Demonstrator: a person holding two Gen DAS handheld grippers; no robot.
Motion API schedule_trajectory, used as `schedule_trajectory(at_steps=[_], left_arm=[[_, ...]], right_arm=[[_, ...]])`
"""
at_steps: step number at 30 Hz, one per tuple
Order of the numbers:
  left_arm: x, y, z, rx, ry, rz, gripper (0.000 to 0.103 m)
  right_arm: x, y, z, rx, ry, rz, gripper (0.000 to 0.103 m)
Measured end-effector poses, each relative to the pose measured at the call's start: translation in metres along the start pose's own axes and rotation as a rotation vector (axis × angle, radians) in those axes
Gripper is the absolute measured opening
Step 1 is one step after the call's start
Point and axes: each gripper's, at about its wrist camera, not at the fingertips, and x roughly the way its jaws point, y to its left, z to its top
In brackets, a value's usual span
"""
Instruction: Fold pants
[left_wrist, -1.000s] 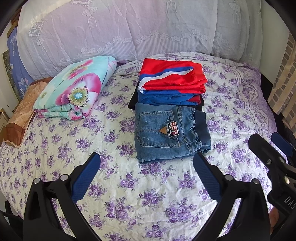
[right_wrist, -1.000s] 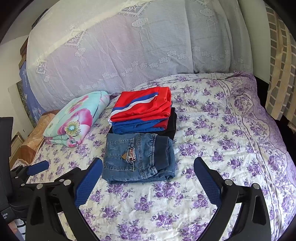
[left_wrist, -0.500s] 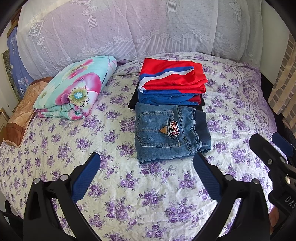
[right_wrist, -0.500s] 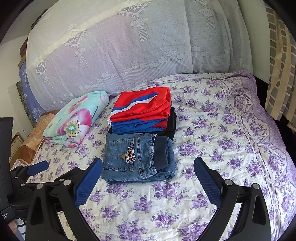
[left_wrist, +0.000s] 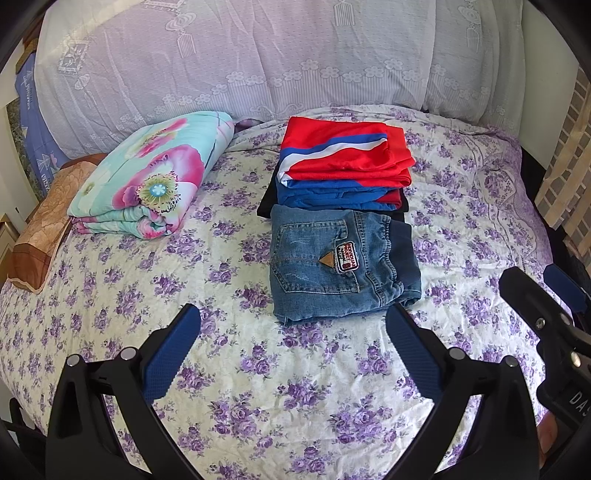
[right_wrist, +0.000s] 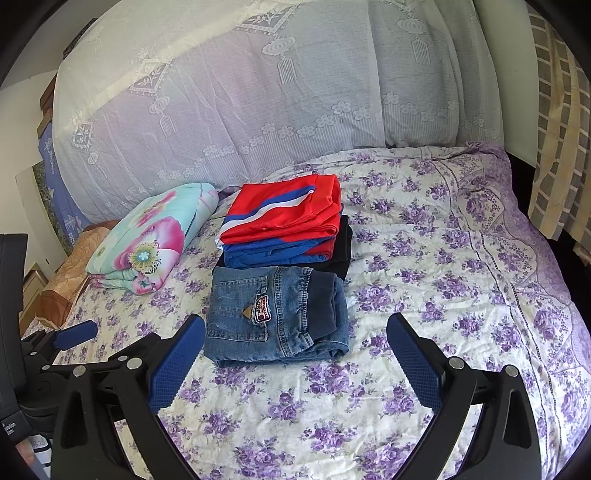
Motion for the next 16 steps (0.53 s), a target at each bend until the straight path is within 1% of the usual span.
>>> schedule_trajectory(at_steps=[7, 16], left_arm=[[0.0004, 0.0008, -0.0001, -0.003, 0.004, -0.002, 0.098], [-0.0017, 0.0027, -0.0042, -0.032, 0.024, -0.002, 0.098]], right_arm=[[0.0000, -0.0005, 0.0003, -0.001, 0.000, 0.000, 0.099], [-0.0017, -0.0017, 0.0010, 0.002, -0.002, 0.000, 0.099]])
